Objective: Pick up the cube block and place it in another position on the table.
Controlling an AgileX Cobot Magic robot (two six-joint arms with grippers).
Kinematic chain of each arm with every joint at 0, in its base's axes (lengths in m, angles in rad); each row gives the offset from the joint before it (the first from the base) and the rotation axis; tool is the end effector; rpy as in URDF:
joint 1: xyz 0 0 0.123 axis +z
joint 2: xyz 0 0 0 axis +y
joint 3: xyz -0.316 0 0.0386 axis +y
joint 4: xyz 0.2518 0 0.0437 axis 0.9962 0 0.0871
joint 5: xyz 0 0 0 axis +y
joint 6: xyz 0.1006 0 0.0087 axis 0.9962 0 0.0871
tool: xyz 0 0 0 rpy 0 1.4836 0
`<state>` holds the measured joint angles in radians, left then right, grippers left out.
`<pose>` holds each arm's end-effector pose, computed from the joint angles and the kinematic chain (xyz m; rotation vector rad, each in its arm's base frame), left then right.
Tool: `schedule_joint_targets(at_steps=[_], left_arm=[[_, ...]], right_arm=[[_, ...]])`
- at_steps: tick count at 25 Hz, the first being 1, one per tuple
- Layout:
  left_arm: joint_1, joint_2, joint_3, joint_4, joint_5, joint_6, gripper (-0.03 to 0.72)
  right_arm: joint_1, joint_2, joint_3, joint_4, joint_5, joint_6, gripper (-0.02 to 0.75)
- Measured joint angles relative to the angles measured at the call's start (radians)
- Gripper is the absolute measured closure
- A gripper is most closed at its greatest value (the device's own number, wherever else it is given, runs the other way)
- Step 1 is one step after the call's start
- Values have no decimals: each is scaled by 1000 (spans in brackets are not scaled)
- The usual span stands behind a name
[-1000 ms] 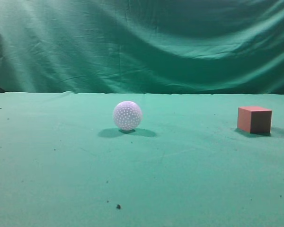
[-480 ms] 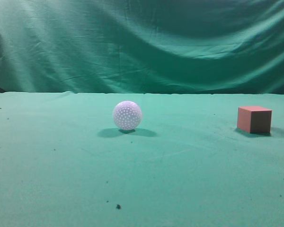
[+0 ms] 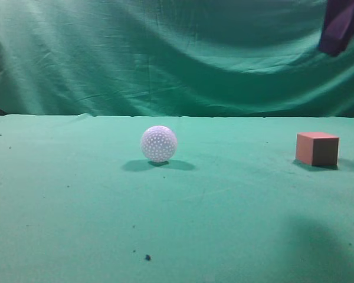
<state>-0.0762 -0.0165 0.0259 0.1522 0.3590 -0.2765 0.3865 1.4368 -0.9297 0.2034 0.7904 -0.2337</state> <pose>0.0329 0.0029 0.1700 -0.0905 1.8467 -0.0973 0.2479 0.1165 0.2641 -0.6929 2.6958 0.2758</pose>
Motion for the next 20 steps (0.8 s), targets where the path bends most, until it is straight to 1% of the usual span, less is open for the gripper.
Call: schedule_joint_targets(at_steps=[1,2,9,10,11,13,14,16,17,20], left_arm=[[0,0,0,0,0,0,426],[0,0,0,0,0,0,426],[0,0,0,0,0,0,426],[0,0,0,0,0,0,426],[0,0,0,0,0,0,426],[0,0,0,0,0,0,426],[0,0,0,0,0,0,426],[0,0,0,0,0,0,426],[0,0,0,0,0,0,426],[0,0,0,0,0,0,426]], right_arm=[[0,33,-15,-2,0,0,169],[0,65,-28,-9,-2,2,148],[0,253,-72,-45,-57,34,155],[0,276,-73,-46,-69,37,199],[0,295,-74,-47,-84,38,219],[0,329,-74,-47,-105,45,284],[0,338,-76,-47,-106,50,344],[0,349,-96,-50,-94,63,502],[0,349,-110,-52,-86,70,523],[0,334,-183,-91,-71,83,515]])
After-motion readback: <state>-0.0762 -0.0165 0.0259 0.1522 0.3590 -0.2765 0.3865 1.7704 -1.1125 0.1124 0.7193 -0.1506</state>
